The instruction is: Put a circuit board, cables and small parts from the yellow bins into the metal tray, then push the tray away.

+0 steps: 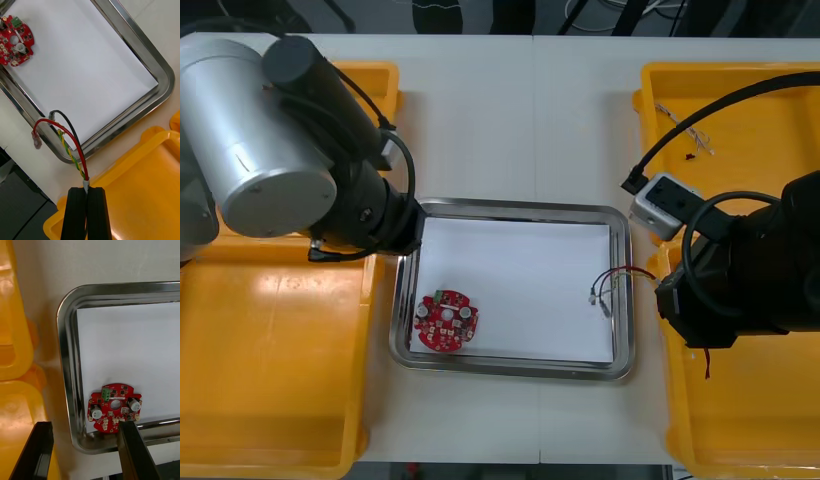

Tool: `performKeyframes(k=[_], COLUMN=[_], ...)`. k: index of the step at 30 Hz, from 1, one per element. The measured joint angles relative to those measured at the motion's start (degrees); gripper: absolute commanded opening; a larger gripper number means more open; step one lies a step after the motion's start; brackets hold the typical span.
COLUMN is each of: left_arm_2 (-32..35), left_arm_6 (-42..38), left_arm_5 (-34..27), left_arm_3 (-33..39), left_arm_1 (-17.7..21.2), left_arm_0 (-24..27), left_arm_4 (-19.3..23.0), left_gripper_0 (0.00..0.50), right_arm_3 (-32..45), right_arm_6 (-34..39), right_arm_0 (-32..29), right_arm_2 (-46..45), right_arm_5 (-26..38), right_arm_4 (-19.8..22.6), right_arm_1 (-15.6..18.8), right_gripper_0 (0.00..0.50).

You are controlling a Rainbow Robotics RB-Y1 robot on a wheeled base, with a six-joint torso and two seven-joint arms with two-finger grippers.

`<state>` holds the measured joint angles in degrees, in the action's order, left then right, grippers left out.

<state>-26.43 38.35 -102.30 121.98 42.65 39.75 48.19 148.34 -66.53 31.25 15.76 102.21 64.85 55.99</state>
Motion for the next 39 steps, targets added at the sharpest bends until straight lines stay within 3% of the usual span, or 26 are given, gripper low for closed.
performKeyframes(k=[7, 12, 17, 20, 22, 27, 32, 39], left_arm_2=[3.76, 8.8, 13.94, 16.25, 17.43, 19.33, 21.37, 24.95], left_arm_6=[0.13, 3.08, 14.76, 22.62, 25.52, 25.86, 26.59, 35.92], left_arm_5=[-3.07, -4.28, -4.34, -4.34, -4.35, -4.35, -3.65, -0.09], left_arm_3=[-3.41, -8.84, -14.6, -17.74, -19.61, -23.55, -28.24, -35.04], left_arm_1=[1.42, 1.58, 1.8, 2.18, 2.44, 2.78, 2.8, 2.8], left_arm_0=[1.26, 1.44, 1.51, 1.57, 1.58, 1.6, 1.63, 1.63], left_arm_4=[2.84, 3.43, 3.47, 3.24, 2.52, -1.51, -4.57, -7.06], left_gripper_0=[0.5, 0.5, 0.5, 0.5, 0.5, 0.5, 0.5, 0.5], right_arm_3=[-2.75, -5.91, -9.71, -12.47, -14.16, -17.89, -22.14, -27.86], right_arm_6=[-0.44, -5.08, -6.61, -13.78, -17.67, -19.28, -28.38, -29.05], right_arm_0=[6.04, 9.03, 12.15, 13.45, 13.95, 14.17, 14.18, 14.19], right_arm_2=[8.51, 13.62, 19.71, 22.55, 23.92, 26.07, 27.3, 28.57], right_arm_5=[-0.01, -0.02, -0.04, -0.05, -0.07, -0.08, -0.11, -1.71], right_arm_4=[-3.53, -6.09, -9.52, -10.73, -11.55, -13.99, -16.14, -17.47], right_arm_1=[-2.45, -5.04, -7.55, -8.96, -9.83, -12.26, -15.23, -18.72], right_gripper_0=[0.0, 0.0, 0.0, 0.0, 0.0, 0.0, 0.0, 0.0])
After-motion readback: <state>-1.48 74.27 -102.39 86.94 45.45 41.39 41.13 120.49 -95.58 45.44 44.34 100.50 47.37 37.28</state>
